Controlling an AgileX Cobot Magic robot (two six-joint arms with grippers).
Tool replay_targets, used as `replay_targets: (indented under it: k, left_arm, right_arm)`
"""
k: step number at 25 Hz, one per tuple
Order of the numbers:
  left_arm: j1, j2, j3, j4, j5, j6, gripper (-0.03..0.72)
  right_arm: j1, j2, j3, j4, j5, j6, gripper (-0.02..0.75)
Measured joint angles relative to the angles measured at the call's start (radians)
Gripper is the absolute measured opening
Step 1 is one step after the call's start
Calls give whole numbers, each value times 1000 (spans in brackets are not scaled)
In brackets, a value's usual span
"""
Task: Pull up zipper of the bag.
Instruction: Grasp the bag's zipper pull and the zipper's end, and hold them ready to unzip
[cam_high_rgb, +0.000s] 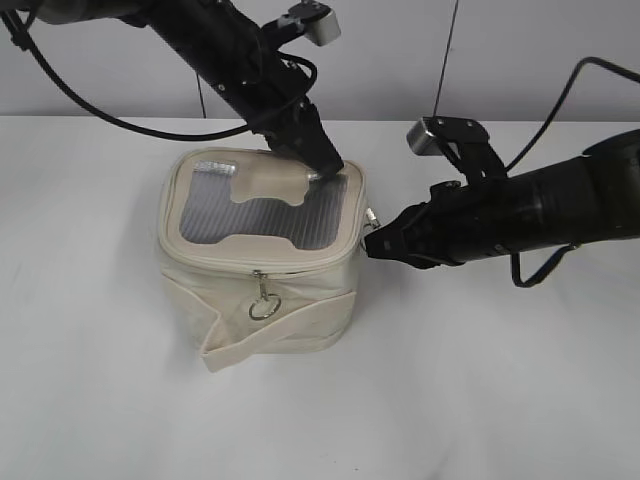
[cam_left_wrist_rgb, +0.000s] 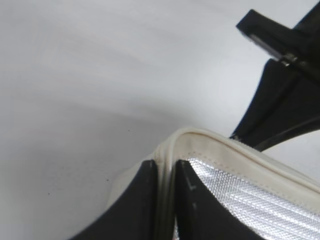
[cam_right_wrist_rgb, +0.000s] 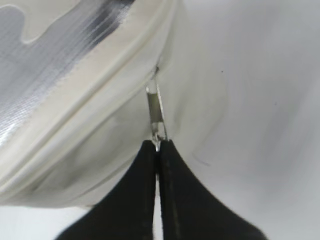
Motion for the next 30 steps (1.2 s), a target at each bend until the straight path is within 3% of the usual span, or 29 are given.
replay_targets:
  k: [8, 14, 21, 30]
  left_arm:
    - [-6, 0, -1, 18, -5, -43, 74]
    - [-8, 0, -2, 26, -5, -77, 71]
    - [-8, 0, -2, 28, -14, -132, 70]
    - [-14, 0, -2, 35, -35, -234, 69]
  right_arm:
    - [-1, -187, 163, -1, 12, 23, 8]
    - [3, -230, 187, -93, 135, 98, 8]
    - [147, -230, 187, -108, 150, 108, 8]
    - [306, -207, 114, -8, 35, 118, 8]
